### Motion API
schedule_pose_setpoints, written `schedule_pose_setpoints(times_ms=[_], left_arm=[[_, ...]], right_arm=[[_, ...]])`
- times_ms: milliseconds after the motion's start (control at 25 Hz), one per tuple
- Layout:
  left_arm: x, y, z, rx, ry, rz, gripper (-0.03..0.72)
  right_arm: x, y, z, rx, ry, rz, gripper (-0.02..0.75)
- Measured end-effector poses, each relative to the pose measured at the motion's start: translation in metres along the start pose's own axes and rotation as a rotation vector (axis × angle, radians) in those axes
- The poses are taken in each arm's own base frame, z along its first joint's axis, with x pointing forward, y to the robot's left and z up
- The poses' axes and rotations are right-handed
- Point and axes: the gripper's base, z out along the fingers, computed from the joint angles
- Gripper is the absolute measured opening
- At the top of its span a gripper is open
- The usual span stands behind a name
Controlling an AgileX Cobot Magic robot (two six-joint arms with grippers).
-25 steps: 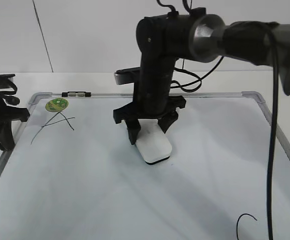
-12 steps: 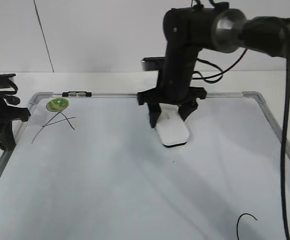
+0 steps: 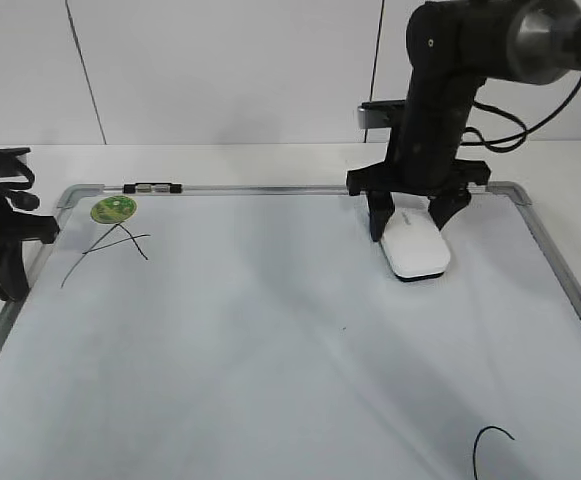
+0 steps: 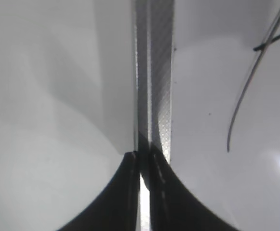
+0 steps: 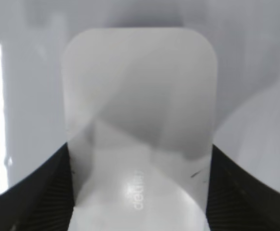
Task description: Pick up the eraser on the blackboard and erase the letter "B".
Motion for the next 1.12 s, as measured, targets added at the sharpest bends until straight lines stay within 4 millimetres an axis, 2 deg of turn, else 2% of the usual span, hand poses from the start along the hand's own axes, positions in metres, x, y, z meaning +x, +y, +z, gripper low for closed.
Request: schedule_pose_setpoints(times_ms=[200, 280, 400, 560, 720, 840, 1120], left_arm=[[0.0, 0.0, 0.0, -0.001, 0.001, 0.001, 0.017], [0.0, 0.0, 0.0, -0.002, 0.0, 0.001, 0.016], [0.0, 0.0, 0.0, -0.002, 0.0, 0.001, 0.016], [0.0, 0.0, 0.0, -0.001, 0.001, 0.001, 0.017], [0.0, 0.0, 0.0, -0.001, 0.001, 0.001, 0.017], [0.0, 0.0, 0.0, 0.0, 0.001, 0.0, 0.016], [0.0, 0.0, 0.0, 0.0, 0.001, 0.0, 0.016]], right_arm=[[0.034, 0.017, -0.055, -0.011, -0.058, -0.062, 0.532], [0.056, 0.02, -0.061, -0.014, -0.031, -0.079, 0.532], [0.076, 0.016, -0.048, -0.016, -0.002, -0.078, 0.532], [0.092, 0.012, -0.02, 0.002, 0.042, -0.079, 0.532], [0.089, 0.013, -0.004, -0.003, 0.02, -0.07, 0.532], [0.084, 0.014, -0.001, -0.014, -0.028, -0.053, 0.532], [0.081, 0.016, 0.011, -0.027, -0.012, -0.036, 0.532]])
